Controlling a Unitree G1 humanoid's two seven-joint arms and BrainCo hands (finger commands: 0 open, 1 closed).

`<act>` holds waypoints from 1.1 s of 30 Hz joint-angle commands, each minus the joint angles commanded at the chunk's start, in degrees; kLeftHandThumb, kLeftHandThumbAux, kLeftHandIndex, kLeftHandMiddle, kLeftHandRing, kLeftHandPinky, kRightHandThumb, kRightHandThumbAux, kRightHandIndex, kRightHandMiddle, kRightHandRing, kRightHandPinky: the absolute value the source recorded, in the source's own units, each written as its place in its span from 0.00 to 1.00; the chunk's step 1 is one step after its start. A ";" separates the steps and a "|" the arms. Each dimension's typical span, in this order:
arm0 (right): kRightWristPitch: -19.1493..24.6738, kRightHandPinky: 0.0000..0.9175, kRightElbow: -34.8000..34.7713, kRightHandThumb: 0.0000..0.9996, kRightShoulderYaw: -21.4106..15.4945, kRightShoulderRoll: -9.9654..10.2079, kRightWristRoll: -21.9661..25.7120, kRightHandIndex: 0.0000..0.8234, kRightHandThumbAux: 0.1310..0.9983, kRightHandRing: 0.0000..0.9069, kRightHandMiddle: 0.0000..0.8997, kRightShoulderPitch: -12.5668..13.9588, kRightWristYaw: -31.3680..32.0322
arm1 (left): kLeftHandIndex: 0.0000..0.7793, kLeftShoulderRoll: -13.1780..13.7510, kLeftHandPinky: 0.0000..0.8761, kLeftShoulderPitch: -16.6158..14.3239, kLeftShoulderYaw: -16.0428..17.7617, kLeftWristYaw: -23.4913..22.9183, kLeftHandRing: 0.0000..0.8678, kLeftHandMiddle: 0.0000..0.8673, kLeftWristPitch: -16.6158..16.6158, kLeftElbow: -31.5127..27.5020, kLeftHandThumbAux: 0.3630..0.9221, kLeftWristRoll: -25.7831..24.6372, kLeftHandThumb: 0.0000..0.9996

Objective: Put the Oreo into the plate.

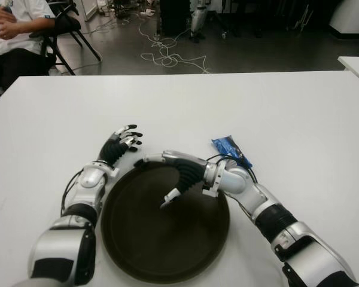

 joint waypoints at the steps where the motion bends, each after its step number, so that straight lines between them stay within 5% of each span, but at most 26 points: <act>1: 0.94 0.23 -0.29 0.00 0.11 -0.26 -0.39 0.27 0.63 0.27 0.26 0.01 0.49 | 0.23 -0.02 0.41 0.00 -0.03 0.09 0.38 0.35 -0.07 -0.02 0.35 0.04 0.30; 6: 0.38 0.25 4.19 0.00 -0.43 -2.74 -1.89 0.30 0.63 0.28 0.28 -1.73 1.20 | 0.23 -0.14 0.40 0.04 -0.22 0.65 0.38 0.35 -0.28 -0.14 0.35 0.20 0.30; 12: -2.18 0.24 14.22 0.00 0.28 -1.91 -5.04 0.30 0.62 0.26 0.27 -4.92 -2.75 | 0.24 -0.18 0.39 -0.20 -0.78 1.74 0.38 0.36 0.08 -0.12 0.35 0.59 0.29; 25: -4.23 0.27 17.22 0.00 -0.17 -1.80 -5.49 0.24 0.67 0.26 0.23 -5.05 -4.85 | 0.23 -0.52 0.39 -0.39 -0.89 2.09 0.37 0.36 0.23 -0.09 0.35 0.23 0.31; 33: -3.90 0.21 20.05 0.00 3.26 -2.20 -13.26 0.26 0.75 0.25 0.24 -7.02 -12.73 | 0.24 -0.78 0.39 -0.48 -0.66 2.73 0.38 0.36 0.36 -0.14 0.36 0.04 0.32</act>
